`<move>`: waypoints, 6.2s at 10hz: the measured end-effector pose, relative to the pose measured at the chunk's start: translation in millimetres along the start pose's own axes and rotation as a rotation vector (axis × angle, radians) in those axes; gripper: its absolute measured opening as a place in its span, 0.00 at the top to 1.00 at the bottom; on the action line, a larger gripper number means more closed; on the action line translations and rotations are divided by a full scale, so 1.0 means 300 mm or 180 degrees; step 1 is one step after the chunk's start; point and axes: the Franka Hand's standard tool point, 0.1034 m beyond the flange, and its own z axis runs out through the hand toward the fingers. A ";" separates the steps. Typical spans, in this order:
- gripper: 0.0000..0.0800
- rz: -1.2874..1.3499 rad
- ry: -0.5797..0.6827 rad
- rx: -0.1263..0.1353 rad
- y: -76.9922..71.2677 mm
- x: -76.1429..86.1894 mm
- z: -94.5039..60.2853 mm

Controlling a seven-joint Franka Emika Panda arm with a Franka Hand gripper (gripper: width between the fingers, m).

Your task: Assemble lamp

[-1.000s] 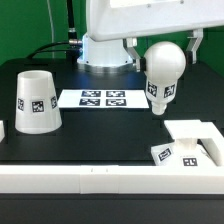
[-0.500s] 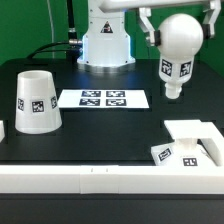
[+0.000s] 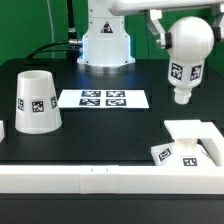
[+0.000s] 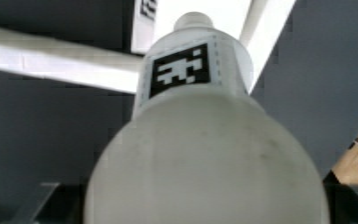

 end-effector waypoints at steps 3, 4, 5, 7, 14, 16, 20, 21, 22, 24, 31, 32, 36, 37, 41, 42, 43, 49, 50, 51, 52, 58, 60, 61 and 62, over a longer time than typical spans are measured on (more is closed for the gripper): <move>0.28 0.0004 -0.0048 0.0013 -0.004 -0.015 0.017; 0.28 0.0004 -0.0051 0.0013 -0.004 -0.017 0.019; 0.28 0.0002 -0.0055 0.0015 -0.006 -0.019 0.024; 0.28 -0.0012 -0.0102 0.0030 -0.017 -0.034 0.057; 0.28 0.0010 -0.0158 0.0042 -0.010 -0.046 0.112; 0.28 0.0009 -0.0141 0.0036 -0.005 -0.045 0.119; 0.28 0.0006 -0.0142 0.0040 -0.011 -0.043 0.130; 0.28 0.0008 -0.0157 0.0049 -0.010 -0.033 0.125; 0.28 0.0008 -0.0157 0.0047 -0.010 -0.037 0.129; 0.28 0.0007 -0.0062 0.0016 -0.004 -0.035 0.131; 0.28 -0.0044 0.0473 -0.0184 -0.001 -0.112 0.145; 0.28 -0.0046 0.0565 -0.0218 0.005 -0.118 0.149; 0.15 -0.0044 0.0606 -0.0233 0.009 -0.118 0.151; 0.13 -0.0044 0.0606 -0.0233 0.009 -0.118 0.151; 0.13 -0.0046 0.0569 -0.0233 0.023 -0.105 0.115; 0.13 -0.0051 0.0553 -0.0231 0.029 -0.097 0.096; 0.13 -0.0054 0.0523 -0.0222 0.032 -0.090 0.079; 0.13 -0.0062 0.0042 -0.0059 -0.002 -0.119 0.100; 0.13 -0.0096 -0.0301 0.0030 -0.012 -0.141 0.112; 0.13 -0.0163 -0.0530 0.0077 -0.011 -0.123 0.107; 0.13 -0.0215 -0.0630 0.0089 -0.011 -0.114 0.116; 0.13 -0.0346 -0.0965 0.0143 0.001 -0.120 0.157; 0.13 -0.0384 -0.0982 0.0148 0.010 -0.128 0.164; 0.25 -0.0387 -0.0984 0.0149 0.011 -0.129 0.165; 0.25 -0.0388 -0.0984 0.0149 0.010 -0.129 0.165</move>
Offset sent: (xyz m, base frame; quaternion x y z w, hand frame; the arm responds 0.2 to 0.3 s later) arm 0.0000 0.0000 0.0000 0.0000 0.0000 0.0000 1.0000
